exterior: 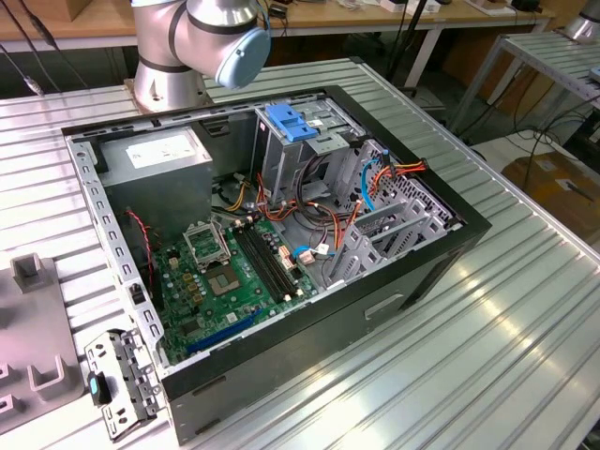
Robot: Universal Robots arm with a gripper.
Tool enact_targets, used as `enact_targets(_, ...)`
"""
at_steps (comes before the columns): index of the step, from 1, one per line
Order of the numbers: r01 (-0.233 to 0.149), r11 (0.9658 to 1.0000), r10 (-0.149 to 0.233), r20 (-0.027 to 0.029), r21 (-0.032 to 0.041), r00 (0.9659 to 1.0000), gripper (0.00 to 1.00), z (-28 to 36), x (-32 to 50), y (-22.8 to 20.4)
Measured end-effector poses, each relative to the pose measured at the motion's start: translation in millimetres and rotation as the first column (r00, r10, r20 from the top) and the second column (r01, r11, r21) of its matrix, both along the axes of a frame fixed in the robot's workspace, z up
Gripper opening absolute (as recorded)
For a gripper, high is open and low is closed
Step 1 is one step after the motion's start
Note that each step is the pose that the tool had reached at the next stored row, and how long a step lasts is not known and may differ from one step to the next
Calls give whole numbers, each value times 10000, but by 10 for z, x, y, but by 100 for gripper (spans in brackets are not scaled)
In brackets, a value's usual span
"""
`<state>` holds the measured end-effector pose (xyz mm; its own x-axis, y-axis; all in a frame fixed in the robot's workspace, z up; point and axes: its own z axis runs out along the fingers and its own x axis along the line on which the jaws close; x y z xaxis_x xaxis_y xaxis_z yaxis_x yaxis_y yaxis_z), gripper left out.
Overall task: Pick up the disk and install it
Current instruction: 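Pick up the disk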
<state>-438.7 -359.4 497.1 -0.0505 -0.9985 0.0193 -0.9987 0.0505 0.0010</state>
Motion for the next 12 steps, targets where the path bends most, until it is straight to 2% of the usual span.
enact_targets(8, 1, 10000, -1, -1, 0, 10000, 37, 0, 181, 0)
enact_targets(11, 1, 10000, -1, -1, 0, 10000, 37, 0, 226, 0)
enact_targets(12, 0, 10000, 0, 0, 1, 10000, 37, -1, 276, 0)
